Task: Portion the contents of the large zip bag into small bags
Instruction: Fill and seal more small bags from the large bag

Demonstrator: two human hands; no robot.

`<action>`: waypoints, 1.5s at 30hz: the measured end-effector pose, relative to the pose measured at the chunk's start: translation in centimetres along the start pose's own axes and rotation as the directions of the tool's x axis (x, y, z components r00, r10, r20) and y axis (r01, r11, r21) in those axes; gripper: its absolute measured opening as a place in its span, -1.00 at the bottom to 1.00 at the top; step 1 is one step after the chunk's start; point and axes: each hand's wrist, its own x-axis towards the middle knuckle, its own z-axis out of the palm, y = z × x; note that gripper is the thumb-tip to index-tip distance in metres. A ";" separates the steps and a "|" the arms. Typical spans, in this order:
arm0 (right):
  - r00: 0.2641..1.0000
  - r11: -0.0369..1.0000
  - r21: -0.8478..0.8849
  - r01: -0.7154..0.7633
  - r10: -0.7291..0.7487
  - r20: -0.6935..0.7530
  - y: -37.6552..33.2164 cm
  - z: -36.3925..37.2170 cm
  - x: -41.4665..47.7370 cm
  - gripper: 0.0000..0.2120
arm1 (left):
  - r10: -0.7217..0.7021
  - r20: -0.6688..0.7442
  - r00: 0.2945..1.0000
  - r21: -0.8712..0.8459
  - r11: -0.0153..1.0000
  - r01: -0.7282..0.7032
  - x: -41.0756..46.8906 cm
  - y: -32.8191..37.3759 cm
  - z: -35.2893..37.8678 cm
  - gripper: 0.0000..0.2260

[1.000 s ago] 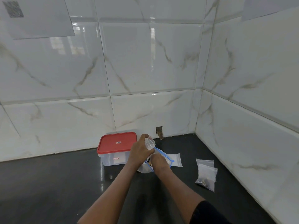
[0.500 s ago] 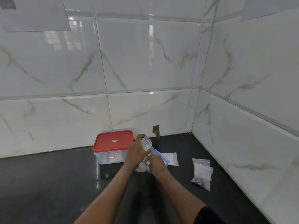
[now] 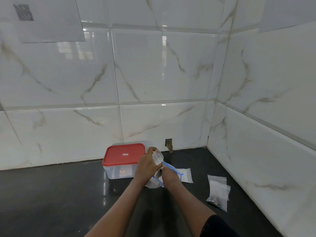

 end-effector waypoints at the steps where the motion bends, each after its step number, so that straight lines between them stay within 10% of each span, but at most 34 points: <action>1: 1.000 0.998 -0.058 -0.009 0.009 0.000 0.1 -0.1 0.0 -0.86 | 0.000 -0.003 1.000 -0.004 1.000 0.000 0.0 0.0 0.0 -0.52; 15: 0.966 0.834 -0.490 0.253 -0.243 0.084 0.4 -0.6 0.4 -0.78 | 0.017 -0.055 0.998 -0.011 1.000 -0.017 0.0 -0.5 0.1 -0.53; 45: 0.969 0.814 -0.529 0.241 -0.234 0.081 0.1 0.1 -0.1 -0.84 | -0.007 -0.056 0.998 0.003 1.000 0.007 -0.5 -0.9 -0.3 -0.50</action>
